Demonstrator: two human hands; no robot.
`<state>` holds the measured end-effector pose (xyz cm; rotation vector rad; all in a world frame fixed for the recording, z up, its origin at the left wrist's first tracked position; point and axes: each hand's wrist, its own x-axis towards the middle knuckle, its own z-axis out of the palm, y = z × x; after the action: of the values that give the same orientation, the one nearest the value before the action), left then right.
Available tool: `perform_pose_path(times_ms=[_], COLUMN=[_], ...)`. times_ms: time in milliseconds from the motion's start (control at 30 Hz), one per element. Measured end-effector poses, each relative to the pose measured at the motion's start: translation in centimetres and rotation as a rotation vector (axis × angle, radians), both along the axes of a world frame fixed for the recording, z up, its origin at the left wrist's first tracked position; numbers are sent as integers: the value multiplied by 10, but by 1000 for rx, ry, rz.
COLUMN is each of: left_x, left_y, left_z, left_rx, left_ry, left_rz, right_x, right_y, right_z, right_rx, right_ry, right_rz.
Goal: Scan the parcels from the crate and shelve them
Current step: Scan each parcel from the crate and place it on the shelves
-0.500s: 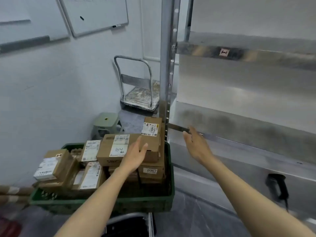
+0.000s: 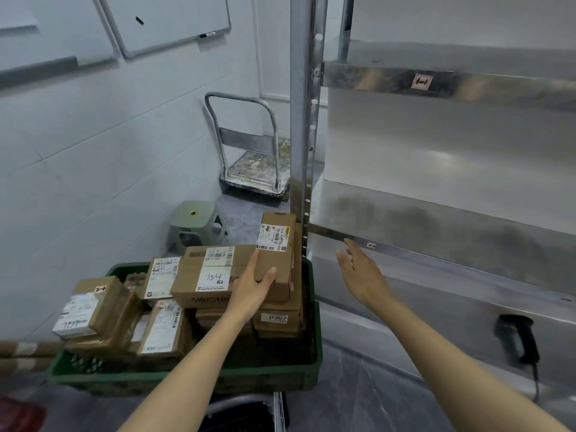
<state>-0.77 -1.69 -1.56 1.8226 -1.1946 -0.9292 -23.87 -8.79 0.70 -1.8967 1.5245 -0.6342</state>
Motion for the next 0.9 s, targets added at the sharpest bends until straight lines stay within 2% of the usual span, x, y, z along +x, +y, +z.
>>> perform_pose_path(times_ms=[467, 733, 900], left_x=[4, 3, -27], left_y=[6, 10, 18], left_z=[5, 30, 45], left_rx=[-78, -160, -193], left_ry=[36, 21, -5], left_rz=[20, -21, -110], right_x=[7, -1, -29], right_y=[7, 24, 42], right_z=[-5, 21, 42], right_rx=[12, -63, -93], right_ry=[43, 25, 25], right_rz=[-43, -100, -162])
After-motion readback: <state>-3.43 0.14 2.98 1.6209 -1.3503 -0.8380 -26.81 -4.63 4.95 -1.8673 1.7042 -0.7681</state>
